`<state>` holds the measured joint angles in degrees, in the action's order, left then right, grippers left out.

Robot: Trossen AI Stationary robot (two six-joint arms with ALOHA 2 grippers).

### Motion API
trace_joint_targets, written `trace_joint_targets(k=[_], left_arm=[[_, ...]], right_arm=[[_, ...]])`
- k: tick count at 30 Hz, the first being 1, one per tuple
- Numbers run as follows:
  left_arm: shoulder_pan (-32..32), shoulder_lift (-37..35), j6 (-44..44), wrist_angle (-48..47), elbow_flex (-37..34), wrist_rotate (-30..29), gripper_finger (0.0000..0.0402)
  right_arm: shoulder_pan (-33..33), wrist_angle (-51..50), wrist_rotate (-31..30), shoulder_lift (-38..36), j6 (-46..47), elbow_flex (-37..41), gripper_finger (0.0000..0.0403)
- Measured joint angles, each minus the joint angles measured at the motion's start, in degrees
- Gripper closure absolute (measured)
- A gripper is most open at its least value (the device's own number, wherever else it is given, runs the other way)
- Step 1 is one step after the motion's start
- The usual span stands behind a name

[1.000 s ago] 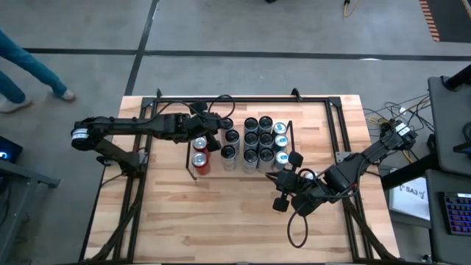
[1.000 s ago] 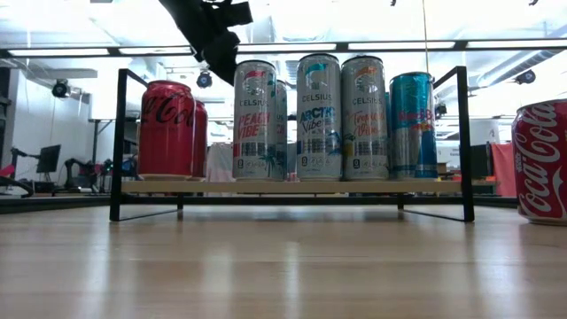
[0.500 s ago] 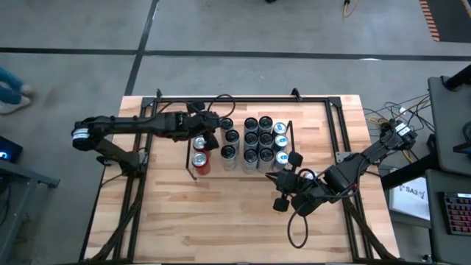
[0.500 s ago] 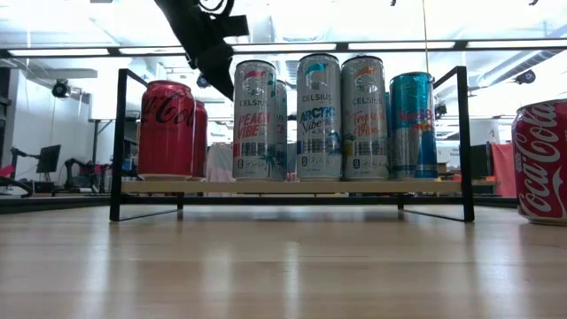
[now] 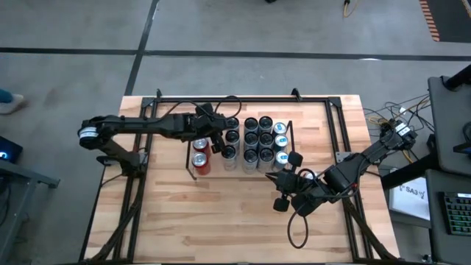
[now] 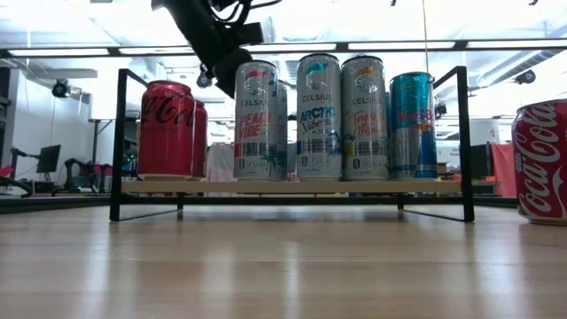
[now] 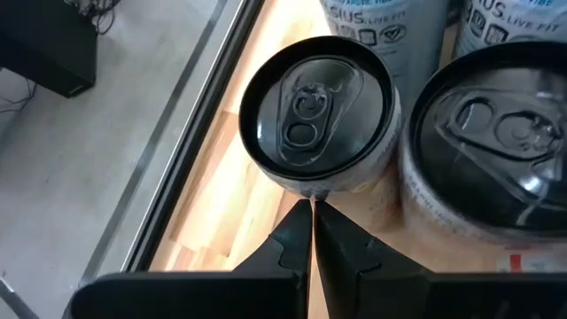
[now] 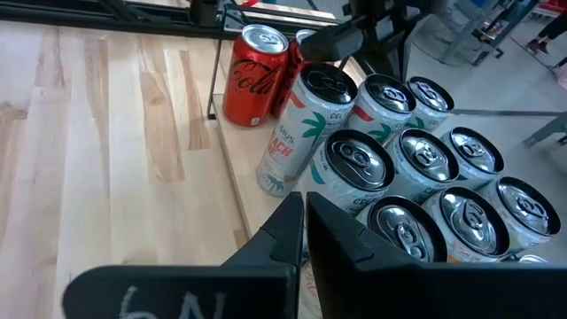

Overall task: Place canned beverage on shelf
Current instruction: Adjust the white and pink soda cans

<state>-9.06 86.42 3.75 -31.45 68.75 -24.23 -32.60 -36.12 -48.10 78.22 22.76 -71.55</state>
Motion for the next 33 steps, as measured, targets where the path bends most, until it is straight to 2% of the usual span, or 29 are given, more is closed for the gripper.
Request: trace_joint_targets(k=[12,20,23,26,33], left_arm=[[0.43,-0.68,-1.59,-0.43,0.0,-0.19,0.0402],[6.57,-3.26,-5.7,-12.29,3.84,0.02,0.0402],[9.76,-3.83,-6.09,-14.97,3.87,2.92,0.0402],[12.37,-3.99,-6.71,-15.05,3.81,5.88,0.0402],[15.0,-3.1,-8.83,-9.9,3.08,5.33,0.0402]], right_arm=[[0.01,0.39,0.02,0.0,0.14,0.0,0.0394],[0.0,0.52,0.04,0.0,0.68,0.0,0.0394],[0.0,0.82,0.02,0.0,0.76,0.0,0.0394],[0.0,0.9,0.04,0.0,0.81,0.0,0.0394],[0.0,1.35,0.04,0.0,0.85,0.0,0.0394]])
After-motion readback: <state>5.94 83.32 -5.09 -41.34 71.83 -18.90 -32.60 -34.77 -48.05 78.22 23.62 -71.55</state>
